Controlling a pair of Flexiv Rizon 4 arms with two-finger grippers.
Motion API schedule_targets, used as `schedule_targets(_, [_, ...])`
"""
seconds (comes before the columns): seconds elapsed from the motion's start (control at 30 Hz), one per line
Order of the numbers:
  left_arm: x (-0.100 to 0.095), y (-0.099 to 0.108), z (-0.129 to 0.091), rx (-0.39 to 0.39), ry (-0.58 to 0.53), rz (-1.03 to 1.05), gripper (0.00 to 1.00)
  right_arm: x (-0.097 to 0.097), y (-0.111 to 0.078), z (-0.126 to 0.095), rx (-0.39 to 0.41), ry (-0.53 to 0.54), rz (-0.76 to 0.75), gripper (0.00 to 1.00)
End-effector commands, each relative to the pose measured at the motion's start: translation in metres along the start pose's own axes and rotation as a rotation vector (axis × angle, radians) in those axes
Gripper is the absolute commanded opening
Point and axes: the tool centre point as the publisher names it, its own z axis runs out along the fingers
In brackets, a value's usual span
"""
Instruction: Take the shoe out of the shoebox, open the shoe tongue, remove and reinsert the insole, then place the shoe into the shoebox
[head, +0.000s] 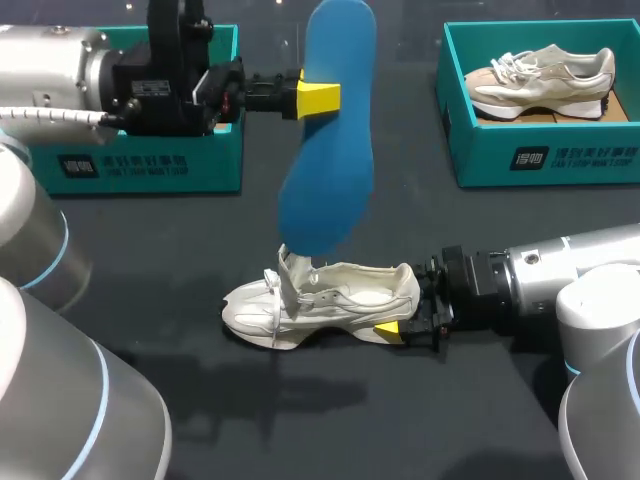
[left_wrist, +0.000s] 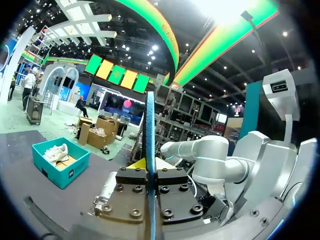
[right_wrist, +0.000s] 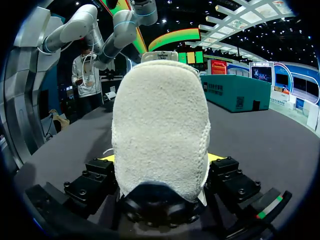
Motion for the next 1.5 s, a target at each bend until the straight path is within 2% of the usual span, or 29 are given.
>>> schedule_targets(0.03, [0.02,0.005,-0.009,0.016,-0.048,-0.076,0.0,0.001,-0.001,0.001,0.004,-0.002,0.0,0.0])
schedule_targets(0.33, [0.02,0.007,-0.012,0.025,-0.044,-0.087,0.0,0.001,-0.001,0.001,0.004,-0.002,0.0,0.0])
schedule_targets(0.47, [0.027,0.011,-0.023,0.054,-0.012,-0.109,0.0,0.001,-0.001,0.001,0.004,-0.002,0.0,0.0])
schedule_targets(0.63, [0.029,0.012,-0.026,0.047,-0.008,-0.131,0.0,0.001,-0.001,0.001,0.004,-0.002,0.0,0.0])
schedule_targets(0.97, [0.047,0.007,-0.035,0.047,0.001,-0.151,0.0,0.001,-0.001,0.001,0.004,-0.002,0.0,0.0])
schedule_targets(1.4, [0.047,0.007,-0.035,0.047,0.001,-0.151,0.0,0.001,-0.001,0.001,0.004,-0.002,0.0,0.0])
schedule_targets(1.47, [0.047,0.007,-0.035,0.047,0.001,-0.151,0.0,-0.002,0.001,-0.002,0.025,0.004,-0.006,0.0])
schedule_targets(1.5, [0.047,0.007,-0.035,0.047,0.001,-0.151,0.0,-0.004,0.001,-0.004,0.024,0.004,-0.007,0.05])
